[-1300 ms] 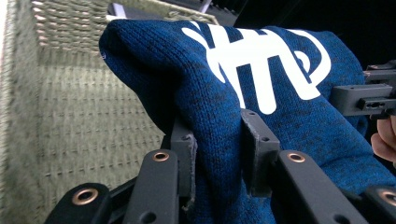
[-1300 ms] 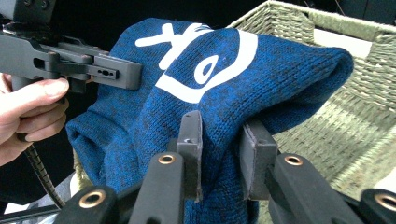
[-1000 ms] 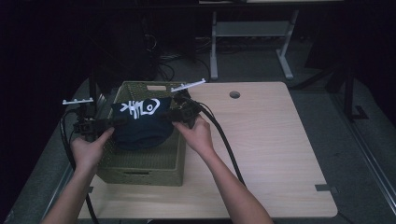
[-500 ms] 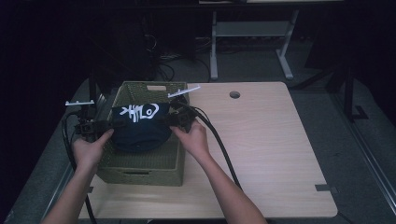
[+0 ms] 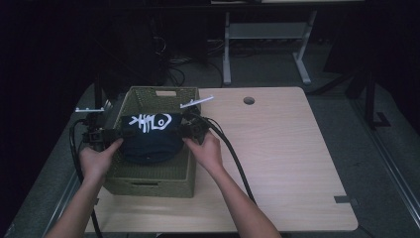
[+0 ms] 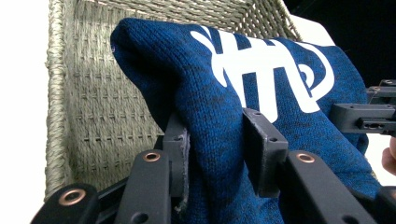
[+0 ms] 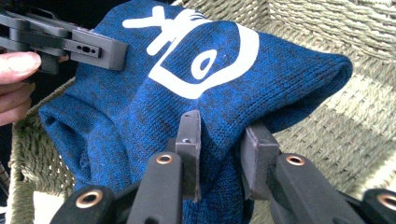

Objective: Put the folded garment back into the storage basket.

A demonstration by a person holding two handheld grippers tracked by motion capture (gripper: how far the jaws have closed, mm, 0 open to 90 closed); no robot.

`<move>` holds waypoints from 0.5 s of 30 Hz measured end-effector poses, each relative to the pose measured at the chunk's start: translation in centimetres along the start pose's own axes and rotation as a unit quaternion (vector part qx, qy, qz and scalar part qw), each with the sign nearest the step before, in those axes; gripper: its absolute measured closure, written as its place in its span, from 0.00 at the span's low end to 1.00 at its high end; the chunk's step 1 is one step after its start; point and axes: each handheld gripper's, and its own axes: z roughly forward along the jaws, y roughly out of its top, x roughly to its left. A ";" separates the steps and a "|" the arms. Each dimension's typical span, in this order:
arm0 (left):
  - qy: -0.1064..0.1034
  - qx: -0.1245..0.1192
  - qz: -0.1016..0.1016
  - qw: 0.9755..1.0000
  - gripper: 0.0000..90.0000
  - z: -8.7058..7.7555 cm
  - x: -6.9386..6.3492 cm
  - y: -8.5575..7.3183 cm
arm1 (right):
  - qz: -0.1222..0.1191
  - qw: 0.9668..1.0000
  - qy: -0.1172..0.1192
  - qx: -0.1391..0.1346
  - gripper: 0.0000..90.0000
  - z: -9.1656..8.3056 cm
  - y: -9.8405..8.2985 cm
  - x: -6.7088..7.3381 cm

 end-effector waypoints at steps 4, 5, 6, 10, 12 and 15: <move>0.008 0.004 0.004 1.000 0.71 0.3 -0.1 0.0 | -0.003 1.000 -0.007 0.004 0.78 0.0 -0.3 -0.1; 0.009 0.006 0.004 1.000 0.71 0.4 -0.1 0.0 | -0.005 1.000 -0.009 0.005 0.78 0.0 -0.3 -0.1; 0.012 0.008 0.007 1.000 0.71 0.5 -0.1 0.0 | -0.007 1.000 -0.011 0.006 0.78 0.0 -0.3 0.0; 0.015 0.017 0.013 1.000 0.73 0.7 0.0 0.0 | -0.015 1.000 -0.020 0.010 0.78 0.0 -0.3 0.2; 0.017 0.017 0.016 1.000 0.73 0.7 0.0 0.0 | -0.017 1.000 -0.022 0.011 0.78 0.0 -0.4 0.2; 0.035 0.012 0.015 0.999 0.66 0.7 0.0 0.1 | -0.019 0.999 -0.027 0.011 0.76 0.0 -0.4 0.3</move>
